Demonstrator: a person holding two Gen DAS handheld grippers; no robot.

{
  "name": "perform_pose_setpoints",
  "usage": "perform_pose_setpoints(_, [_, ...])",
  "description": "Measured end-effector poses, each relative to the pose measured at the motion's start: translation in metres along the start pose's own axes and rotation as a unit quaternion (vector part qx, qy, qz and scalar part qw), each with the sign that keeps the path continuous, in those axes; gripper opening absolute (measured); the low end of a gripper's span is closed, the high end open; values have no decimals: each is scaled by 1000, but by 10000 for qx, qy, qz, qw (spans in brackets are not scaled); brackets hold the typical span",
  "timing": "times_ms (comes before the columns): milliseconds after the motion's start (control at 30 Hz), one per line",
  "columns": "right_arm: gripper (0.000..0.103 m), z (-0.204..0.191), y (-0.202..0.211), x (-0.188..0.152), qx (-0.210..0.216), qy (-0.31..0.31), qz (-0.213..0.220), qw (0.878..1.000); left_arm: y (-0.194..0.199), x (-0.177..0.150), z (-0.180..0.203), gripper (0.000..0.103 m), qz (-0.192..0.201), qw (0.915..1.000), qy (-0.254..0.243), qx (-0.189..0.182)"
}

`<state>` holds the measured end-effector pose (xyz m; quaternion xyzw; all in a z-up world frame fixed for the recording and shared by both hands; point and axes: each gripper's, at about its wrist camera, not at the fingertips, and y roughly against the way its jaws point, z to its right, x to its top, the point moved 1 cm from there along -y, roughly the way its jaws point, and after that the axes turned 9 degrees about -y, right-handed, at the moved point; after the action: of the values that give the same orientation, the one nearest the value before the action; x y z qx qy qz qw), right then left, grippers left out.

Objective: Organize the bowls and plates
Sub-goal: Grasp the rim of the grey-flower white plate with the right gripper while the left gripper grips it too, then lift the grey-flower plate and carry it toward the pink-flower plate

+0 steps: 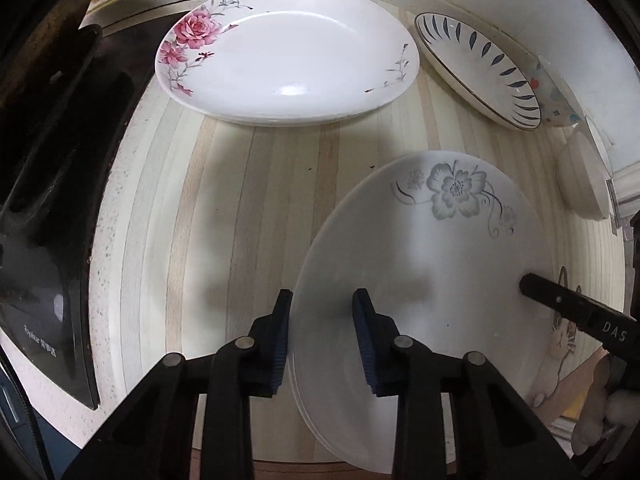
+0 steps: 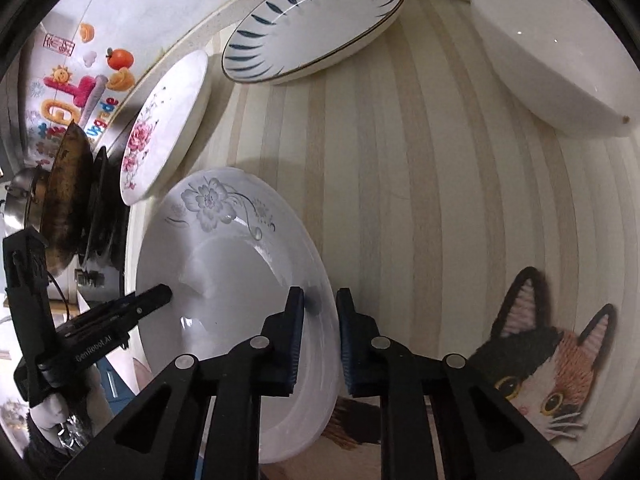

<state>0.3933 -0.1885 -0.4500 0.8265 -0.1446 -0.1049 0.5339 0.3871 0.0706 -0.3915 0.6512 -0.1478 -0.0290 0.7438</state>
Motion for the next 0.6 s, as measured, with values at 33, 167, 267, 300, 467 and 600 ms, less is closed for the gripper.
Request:
perform_pose_setpoints(33, [18,1,1,0,4,9,-40,10000,2,0,3,27,14,10000,-21,35])
perform_pose_setpoints(167, [18,12,10,-2,68,3,-149,9999,13,-3,19,27,51,9999,-52,103])
perform_pose_setpoints(267, [18,23,22,-2,84,-1,-196,9998,19,-5,35,27,81,9999,-93,122])
perform_pose_setpoints(300, [18,30,28,-3,103,-11,-200,9997,20,-5,43,27,89,9998,-128,138])
perform_pose_setpoints(467, [18,64,59,-4,95,-29,-178,9998,28,-5,82,27,151,9996,-243,85])
perform_pose_setpoints(600, [18,100,82,-6,11,-82,-122,9999,24,-5,121,27,152,9993,-336,-22])
